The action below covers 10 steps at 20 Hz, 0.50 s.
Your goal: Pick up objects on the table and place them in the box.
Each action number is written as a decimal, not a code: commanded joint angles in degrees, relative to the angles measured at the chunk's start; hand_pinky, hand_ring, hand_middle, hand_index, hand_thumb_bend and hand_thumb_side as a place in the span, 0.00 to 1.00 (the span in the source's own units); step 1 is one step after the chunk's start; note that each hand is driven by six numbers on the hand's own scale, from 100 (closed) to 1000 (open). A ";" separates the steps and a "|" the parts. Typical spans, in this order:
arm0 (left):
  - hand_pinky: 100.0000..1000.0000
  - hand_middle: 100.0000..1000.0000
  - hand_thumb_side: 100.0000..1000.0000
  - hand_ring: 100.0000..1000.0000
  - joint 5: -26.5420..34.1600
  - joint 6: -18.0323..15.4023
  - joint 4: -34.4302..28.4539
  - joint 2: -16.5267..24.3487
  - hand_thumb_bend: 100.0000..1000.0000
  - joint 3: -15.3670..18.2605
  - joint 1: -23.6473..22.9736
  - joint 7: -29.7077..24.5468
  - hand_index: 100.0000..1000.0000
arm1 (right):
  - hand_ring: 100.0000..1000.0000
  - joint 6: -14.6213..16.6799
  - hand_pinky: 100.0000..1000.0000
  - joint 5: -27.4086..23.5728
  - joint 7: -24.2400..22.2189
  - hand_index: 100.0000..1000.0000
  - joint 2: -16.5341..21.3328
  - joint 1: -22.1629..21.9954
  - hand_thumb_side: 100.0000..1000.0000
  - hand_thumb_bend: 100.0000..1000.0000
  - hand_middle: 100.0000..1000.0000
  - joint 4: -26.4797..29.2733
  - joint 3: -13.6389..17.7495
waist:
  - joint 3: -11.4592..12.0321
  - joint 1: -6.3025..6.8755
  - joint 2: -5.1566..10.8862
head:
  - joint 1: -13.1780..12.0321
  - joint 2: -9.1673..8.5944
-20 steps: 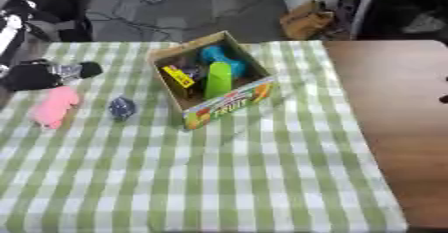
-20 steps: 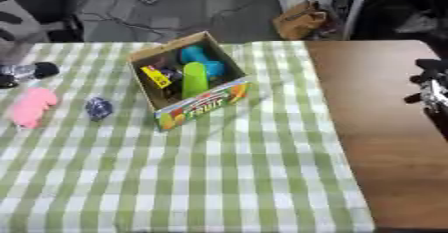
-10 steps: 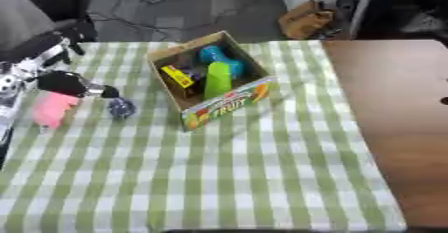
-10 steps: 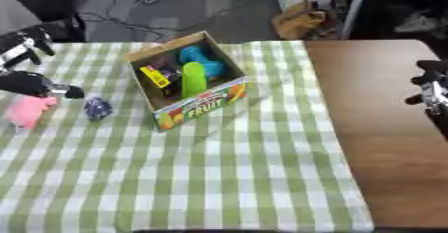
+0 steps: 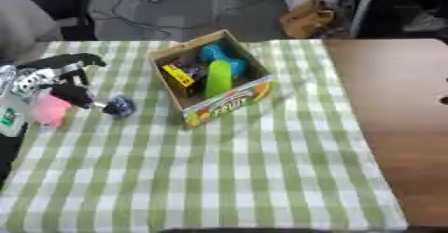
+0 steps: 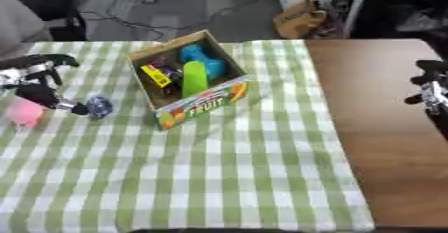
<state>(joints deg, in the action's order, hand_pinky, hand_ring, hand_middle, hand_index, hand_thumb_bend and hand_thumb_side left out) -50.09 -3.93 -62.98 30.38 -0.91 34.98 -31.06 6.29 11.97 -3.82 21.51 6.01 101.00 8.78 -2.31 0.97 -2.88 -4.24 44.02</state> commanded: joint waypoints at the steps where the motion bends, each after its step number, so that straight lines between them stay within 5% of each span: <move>1: 0.54 0.88 0.45 0.65 -1.09 0.19 2.26 0.31 1.00 -0.29 1.60 3.43 0.88 | 0.73 0.14 0.56 -0.38 -0.21 0.80 1.39 0.56 0.70 0.00 0.79 0.69 0.14 | 0.05 -0.55 0.46 | -0.02 0.10; 5: 0.55 0.90 0.33 0.67 -1.79 -0.08 5.99 -0.80 1.00 -1.01 2.25 6.99 0.90 | 0.73 0.18 0.56 -0.42 -0.31 0.80 1.37 0.56 0.70 0.00 0.79 0.68 0.08 | 0.05 -0.62 0.46 | -0.15 0.10; 10: 0.55 0.91 0.30 0.69 -3.09 -0.51 9.73 -1.84 0.95 -1.57 3.39 11.61 0.90 | 0.73 0.19 0.56 -0.45 -0.36 0.80 1.35 0.52 0.70 0.00 0.79 0.65 0.05 | 0.04 -0.69 0.48 | -0.20 0.10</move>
<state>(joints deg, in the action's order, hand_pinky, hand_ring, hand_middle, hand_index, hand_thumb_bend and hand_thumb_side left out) -52.71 -4.36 -53.45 27.61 -2.42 36.88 -20.68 6.37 11.97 -4.07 21.51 6.01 101.00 8.73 -2.30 0.97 -2.88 -4.30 44.16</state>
